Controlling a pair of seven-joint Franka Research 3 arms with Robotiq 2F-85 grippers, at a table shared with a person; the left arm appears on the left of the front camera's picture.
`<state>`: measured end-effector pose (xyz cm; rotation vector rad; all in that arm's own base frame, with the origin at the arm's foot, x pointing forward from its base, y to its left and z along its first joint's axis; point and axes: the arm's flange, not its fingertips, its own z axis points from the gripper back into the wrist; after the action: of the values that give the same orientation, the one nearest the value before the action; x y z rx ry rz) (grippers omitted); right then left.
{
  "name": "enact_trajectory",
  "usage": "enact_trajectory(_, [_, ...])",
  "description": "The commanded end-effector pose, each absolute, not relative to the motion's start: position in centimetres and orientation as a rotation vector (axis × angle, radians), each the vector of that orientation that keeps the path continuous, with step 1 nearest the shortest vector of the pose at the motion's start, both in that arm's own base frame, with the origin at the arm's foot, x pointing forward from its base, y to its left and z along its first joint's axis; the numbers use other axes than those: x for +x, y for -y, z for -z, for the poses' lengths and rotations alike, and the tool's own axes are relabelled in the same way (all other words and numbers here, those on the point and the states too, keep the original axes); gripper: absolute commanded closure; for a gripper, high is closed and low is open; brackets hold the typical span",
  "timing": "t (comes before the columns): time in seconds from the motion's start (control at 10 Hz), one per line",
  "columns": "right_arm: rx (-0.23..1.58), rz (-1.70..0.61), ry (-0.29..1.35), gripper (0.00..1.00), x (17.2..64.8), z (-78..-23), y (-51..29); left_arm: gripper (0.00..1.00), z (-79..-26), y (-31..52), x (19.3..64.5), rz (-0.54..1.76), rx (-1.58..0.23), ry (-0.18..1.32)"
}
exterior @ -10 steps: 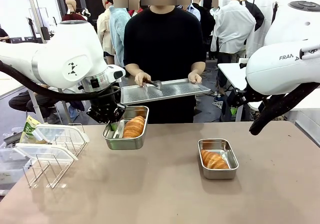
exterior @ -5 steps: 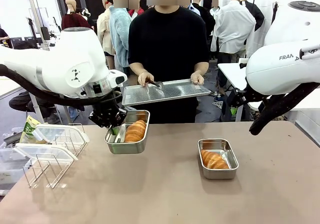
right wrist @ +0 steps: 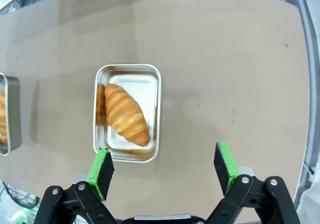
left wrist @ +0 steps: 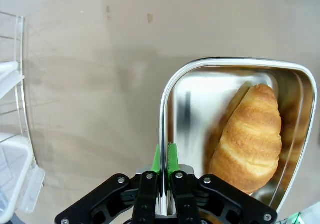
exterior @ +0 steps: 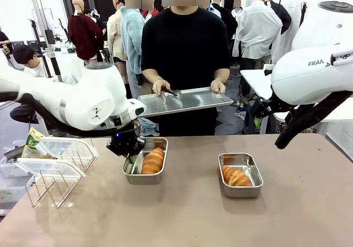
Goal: Place the bread in airtight containers.
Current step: Once an object is inside an Airtight Container , place the container in the center of the table.
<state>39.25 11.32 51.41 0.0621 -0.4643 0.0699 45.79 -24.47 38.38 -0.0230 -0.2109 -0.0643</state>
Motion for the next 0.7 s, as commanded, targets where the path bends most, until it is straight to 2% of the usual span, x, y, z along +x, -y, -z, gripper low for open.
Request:
enact_trajectory(0.0, [0.069,-0.069,0.460,0.00,39.3,-51.3,-11.3,1.00,-37.3,24.8,47.3,0.018,0.023,0.213])
enact_trajectory(0.2, [0.069,-0.069,0.460,0.00,39.3,-51.3,-11.3,1.00,-35.9,24.5,47.7,-0.027,-0.031,0.242])
enact_trajectory(0.6, [0.069,-0.069,0.460,0.00,39.3,-51.3,-11.3,1.00,-34.3,25.0,47.3,-0.038,-0.014,0.223])
